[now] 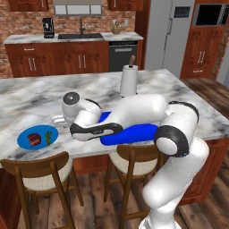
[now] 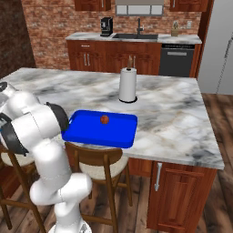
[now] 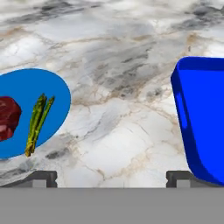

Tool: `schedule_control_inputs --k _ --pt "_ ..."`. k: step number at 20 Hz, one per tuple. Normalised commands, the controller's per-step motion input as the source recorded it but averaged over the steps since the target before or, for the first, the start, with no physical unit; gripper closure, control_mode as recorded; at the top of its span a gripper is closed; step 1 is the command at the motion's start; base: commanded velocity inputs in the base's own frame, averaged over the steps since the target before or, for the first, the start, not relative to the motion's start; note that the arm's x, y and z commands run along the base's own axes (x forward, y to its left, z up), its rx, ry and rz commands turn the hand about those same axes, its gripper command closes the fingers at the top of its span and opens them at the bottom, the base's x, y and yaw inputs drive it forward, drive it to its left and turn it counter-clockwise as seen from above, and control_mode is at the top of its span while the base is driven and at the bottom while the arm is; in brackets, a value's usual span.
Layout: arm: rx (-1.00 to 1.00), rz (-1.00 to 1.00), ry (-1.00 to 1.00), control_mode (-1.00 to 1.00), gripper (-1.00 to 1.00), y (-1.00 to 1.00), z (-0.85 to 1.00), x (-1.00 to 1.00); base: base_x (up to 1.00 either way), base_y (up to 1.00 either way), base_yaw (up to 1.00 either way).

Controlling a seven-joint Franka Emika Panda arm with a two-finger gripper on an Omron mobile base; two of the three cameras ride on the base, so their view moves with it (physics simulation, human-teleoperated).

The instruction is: Create a steak meal by picking up the steak and asparagus from the tray and placing them on the plate. Leave the apple on the tray.

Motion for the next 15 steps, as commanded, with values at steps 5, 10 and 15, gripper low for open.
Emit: schedule_control_inputs --k 5,10,15 --pt "0.39 0.11 -0.27 -1.00 -1.00 -0.98 0.73 -0.60 0.00 0.00 0.00" --pt "0.27 0.13 -0.14 -1.00 -1.00 -0.49 1.00 -0.15 0.00 0.00 0.00" --pt "0.11 0.11 -0.02 -1.00 -1.00 -0.08 1.00 0.00 0.00 0.00 0.00"
